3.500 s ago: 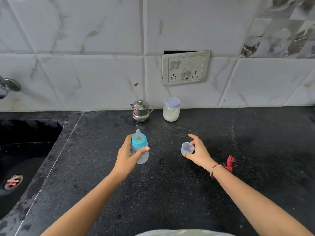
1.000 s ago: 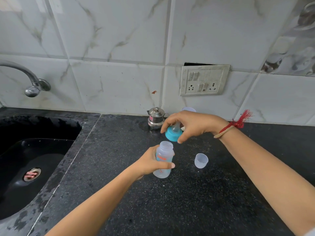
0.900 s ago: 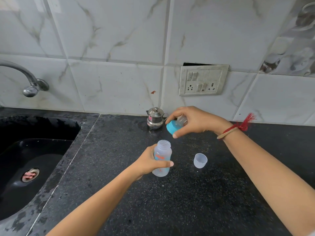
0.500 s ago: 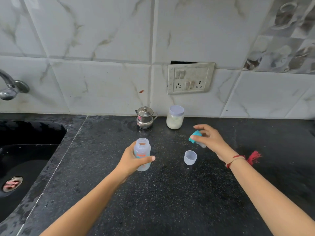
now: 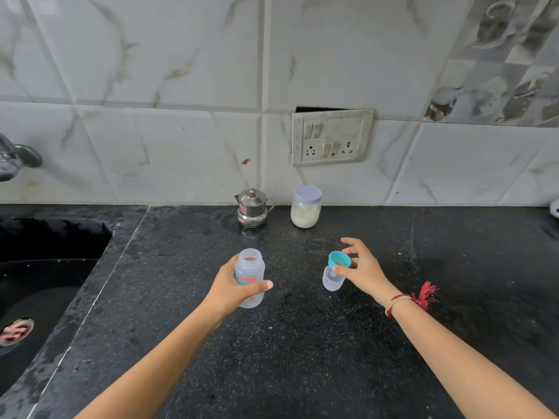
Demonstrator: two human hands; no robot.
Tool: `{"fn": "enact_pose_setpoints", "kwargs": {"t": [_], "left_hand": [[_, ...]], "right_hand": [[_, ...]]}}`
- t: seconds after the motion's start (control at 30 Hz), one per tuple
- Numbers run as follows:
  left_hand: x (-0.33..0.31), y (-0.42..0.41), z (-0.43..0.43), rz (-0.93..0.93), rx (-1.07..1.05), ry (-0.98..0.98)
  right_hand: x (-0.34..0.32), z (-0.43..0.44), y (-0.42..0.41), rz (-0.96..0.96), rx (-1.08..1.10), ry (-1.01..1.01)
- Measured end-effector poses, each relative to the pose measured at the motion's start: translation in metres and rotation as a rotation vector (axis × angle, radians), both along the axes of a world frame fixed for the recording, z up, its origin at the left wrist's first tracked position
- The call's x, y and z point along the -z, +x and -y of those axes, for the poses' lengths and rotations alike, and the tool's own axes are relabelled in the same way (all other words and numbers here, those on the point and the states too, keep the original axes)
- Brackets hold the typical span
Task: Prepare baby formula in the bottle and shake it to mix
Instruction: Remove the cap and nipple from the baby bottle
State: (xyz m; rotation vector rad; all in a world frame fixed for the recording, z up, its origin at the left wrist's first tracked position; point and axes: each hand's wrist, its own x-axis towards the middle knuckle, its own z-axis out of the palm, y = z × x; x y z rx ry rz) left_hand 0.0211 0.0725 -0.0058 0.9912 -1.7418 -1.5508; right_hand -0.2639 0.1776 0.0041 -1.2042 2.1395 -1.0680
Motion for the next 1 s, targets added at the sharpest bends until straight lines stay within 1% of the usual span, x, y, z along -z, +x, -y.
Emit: {"fn": "enact_pose_setpoints", "kwargs": {"t": [0.1, 0.27, 0.53, 0.77, 1.0], "left_hand": [[0.001, 0.002, -0.001, 0.010, 0.003, 0.006], [0.002, 0.005, -0.003, 0.020, 0.005, 0.016], [0.001, 0.002, -0.005, 0.018, 0.005, 0.019], [0.003, 0.000, -0.005, 0.035, 0.030, 0.009], [0.002, -0.001, -0.001, 0.028, 0.034, 0.006]], "right_hand": [[0.010, 0.001, 0.001, -0.067, -0.012, 0.037], [0.020, 0.000, -0.002, -0.103, -0.014, 0.052], [0.030, 0.000, -0.004, -0.108, -0.042, 0.055], [0.035, -0.001, -0.008, -0.063, -0.035, 0.069], [0.028, -0.004, -0.006, -0.054, -0.021, 0.040]]}}
